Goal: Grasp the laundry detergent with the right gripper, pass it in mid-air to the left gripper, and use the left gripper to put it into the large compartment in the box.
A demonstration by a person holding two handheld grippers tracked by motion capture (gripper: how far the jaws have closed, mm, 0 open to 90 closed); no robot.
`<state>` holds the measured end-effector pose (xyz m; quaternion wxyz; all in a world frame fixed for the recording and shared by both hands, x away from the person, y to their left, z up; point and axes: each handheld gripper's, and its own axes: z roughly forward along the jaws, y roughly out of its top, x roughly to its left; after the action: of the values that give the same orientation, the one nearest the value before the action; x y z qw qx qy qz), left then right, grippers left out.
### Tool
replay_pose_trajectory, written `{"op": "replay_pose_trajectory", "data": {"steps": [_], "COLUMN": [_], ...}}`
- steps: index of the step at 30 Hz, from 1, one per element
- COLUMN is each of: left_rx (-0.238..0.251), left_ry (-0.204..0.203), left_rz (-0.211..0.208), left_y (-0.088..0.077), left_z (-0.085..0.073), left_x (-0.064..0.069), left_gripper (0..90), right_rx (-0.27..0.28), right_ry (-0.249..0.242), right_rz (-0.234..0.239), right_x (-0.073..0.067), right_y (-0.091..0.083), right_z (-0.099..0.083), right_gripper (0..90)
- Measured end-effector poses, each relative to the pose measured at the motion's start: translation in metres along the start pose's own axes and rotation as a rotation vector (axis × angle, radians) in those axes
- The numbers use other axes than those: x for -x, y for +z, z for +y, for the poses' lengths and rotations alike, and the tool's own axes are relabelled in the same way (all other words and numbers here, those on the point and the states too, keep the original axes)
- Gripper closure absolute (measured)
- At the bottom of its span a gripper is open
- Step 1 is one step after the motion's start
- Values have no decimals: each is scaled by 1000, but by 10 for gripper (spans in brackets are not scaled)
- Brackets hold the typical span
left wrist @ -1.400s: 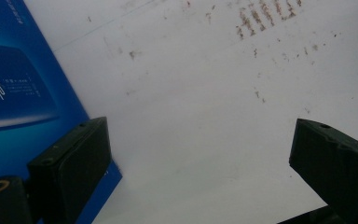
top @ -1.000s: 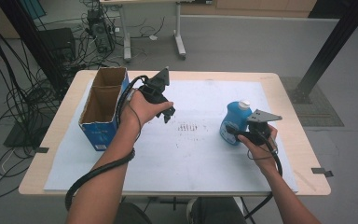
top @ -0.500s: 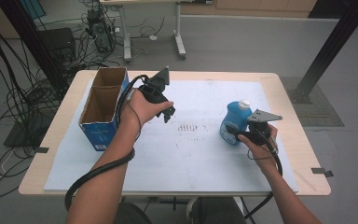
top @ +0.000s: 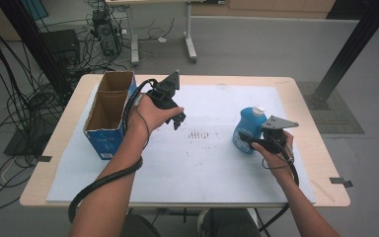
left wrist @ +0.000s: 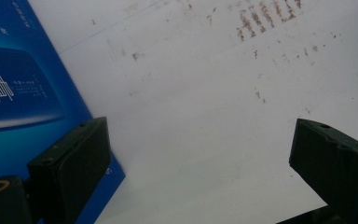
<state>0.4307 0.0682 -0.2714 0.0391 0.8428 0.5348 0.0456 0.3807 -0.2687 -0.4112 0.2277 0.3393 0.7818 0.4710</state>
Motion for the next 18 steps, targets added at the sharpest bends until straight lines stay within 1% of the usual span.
{"op": "replay_pose_trajectory", "data": {"steps": [18], "left_rx": [5], "left_ry": [9], "left_rz": [8], "left_y": [-3], "left_z": [2], "left_x": [2], "left_gripper": [60], "right_rx": [1], "right_ry": [1], "right_rz": [-1], "right_x": [0], "right_y": [0], "right_z": [0], "right_gripper": [416]}}
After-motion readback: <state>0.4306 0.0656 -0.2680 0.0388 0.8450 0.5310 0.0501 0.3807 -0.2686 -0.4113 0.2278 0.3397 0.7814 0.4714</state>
